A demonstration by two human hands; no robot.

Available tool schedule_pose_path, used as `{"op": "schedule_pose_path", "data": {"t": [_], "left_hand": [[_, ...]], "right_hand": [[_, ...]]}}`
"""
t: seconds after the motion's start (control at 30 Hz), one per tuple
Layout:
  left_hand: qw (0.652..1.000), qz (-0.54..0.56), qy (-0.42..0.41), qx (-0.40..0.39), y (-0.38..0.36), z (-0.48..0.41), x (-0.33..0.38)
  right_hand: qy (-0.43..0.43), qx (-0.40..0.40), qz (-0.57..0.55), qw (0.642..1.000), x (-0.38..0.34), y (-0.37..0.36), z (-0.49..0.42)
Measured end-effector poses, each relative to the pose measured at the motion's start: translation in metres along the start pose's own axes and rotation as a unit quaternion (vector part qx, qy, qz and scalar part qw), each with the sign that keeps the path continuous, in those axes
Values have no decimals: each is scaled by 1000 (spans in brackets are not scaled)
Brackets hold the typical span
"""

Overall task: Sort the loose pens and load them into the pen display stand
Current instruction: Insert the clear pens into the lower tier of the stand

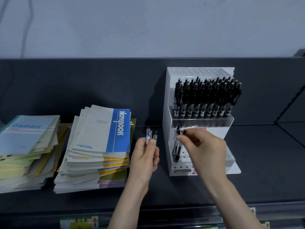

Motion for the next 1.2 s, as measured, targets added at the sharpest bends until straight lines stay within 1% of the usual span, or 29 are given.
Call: {"op": "schedule_pose_path", "data": {"t": [0.1,0.2,0.33,0.4,0.53,0.57,0.7,0.77,0.8,0.87,0.93,1.0,1.1,1.2], "left_hand": [[1000,7,6,0,1,0,-1],[1000,21,18,6,2,0,-3],[1000,26,10,1,0,0,-2],[1000,16,-4,-10,-1,1,-1],[998,-14,-52,-46,-8,5,8],[996,-15,-63,-56,-11,6,11],[990,-11,-98,-104,-29,11,18],[988,-9,-107,-108,-34,11,20],[989,-8,-110,-98,-34,11,20],[993,2,-109,-53,-27,7,18],[995,17,-101,-6,-17,2,15],[995,12,-99,22,-9,-1,13],[994,3,-100,36,-6,-2,11],[996,10,-90,27,-9,0,9]], "right_hand": [[-22,-28,10,999,6,-8,6],[-52,-28,-3,998,11,-11,11],[-68,-43,-12,997,13,-15,13],[-84,-55,-32,994,15,-12,11],[-109,-10,-100,989,8,10,7],[-104,-15,-112,988,3,14,6],[-89,-83,-116,986,-9,14,4],[-95,-77,-126,984,-8,15,3],[-103,-64,-139,983,-7,18,2],[-118,-24,-164,979,-4,29,-3],[-112,25,-161,980,-2,45,-10],[-100,58,-140,983,-1,57,-17],[-71,62,-85,992,4,51,-20],[-53,62,-35,996,11,30,-16]]}}
Point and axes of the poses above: each hand's wrist, its own z-axis away from the middle knuckle, its own y-axis out of the back of the hand, x = y × z, the point moved 4 cm from there along -z, towards the middle knuckle, and after that the axes turned 7 degrees about z, right-handed, at the moved point
